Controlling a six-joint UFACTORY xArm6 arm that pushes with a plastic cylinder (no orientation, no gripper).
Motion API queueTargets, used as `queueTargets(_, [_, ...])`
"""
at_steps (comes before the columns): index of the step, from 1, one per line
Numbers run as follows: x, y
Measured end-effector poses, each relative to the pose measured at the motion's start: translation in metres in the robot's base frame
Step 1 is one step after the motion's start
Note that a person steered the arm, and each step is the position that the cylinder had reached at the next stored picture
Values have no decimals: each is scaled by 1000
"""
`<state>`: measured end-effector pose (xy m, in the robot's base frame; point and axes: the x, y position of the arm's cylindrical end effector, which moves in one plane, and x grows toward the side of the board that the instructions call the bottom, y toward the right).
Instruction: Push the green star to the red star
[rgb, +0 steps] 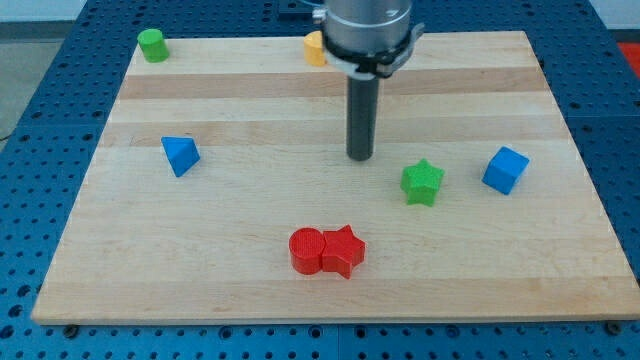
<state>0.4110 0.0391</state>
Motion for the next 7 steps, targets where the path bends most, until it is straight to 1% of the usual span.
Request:
queueTargets(1, [-7,26])
queueTargets(2, [27,65])
queueTargets(3, [57,89])
queueTargets(6, [114,93])
queueTargets(7, [117,71])
